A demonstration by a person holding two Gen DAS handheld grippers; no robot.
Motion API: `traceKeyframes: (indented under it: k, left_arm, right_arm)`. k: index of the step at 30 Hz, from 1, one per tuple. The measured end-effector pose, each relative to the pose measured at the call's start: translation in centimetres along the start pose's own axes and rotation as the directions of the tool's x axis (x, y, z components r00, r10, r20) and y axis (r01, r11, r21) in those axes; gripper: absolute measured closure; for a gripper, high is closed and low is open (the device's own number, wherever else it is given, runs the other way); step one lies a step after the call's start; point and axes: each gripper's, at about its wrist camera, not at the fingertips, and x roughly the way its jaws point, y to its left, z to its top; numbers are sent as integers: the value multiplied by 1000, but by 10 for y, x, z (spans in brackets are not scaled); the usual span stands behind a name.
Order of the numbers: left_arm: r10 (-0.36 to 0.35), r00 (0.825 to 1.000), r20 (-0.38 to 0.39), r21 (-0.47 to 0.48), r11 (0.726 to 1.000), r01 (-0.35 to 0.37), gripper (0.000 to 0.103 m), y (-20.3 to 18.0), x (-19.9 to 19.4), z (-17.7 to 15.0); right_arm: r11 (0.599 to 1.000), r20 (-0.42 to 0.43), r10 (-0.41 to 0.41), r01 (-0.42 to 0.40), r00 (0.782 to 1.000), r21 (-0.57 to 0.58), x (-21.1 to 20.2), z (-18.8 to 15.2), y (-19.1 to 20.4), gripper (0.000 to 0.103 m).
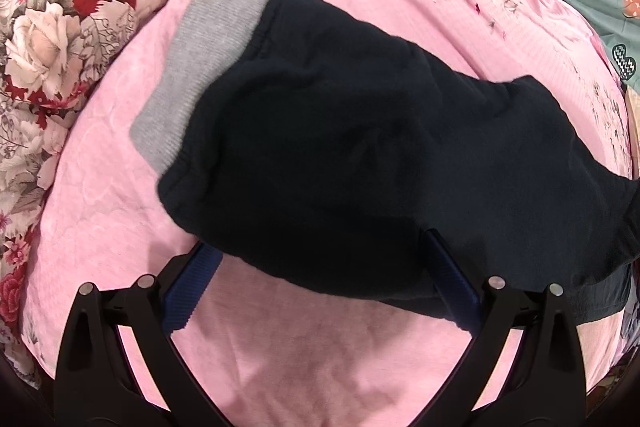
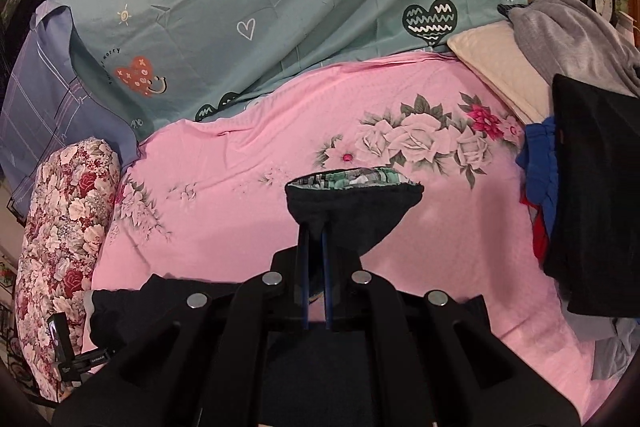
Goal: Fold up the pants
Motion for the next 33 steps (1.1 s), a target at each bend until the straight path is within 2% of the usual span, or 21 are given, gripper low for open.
traceKeyframes:
  k: [7,15,21,27,29,32,33]
  left_arm:
    - [8,1000,-2,10,1000,-8,3,-3,1,5]
    - [25,1000,-4,16,1000,-25,3,-7,4,9]
    - [22,1000,-10,11,1000,-22,3,-9,6,9]
    - [24,1000,-13,6,1000,-24,3,-8,8,13]
    - [22,1000,-15,4,1000,-22,3,-6,8,12]
    - [21,1000,-17,8,1000,-21,3,-5,8,13]
    - [23,1000,-15,12,1000,-22,3,-5,7,13]
  right_arm:
    - [998,-4,5,-5,1000,69,-22,-34,-40,98]
    - [984,-75,33,-19,997,175,-1,-84,-85,98]
    - [981,-72,35,-20,997,193,0,-104,-100,98]
    - [973,-115,46,-19,992,230,4,-133,-113,98]
    - [976,-147,44,-11,988,220,10,-140,-115,95]
    - [992,-194,-66,86,979,97,16,-143,-104,90]
    - [994,-202,-79,94,976,62,16,-142,-99,86]
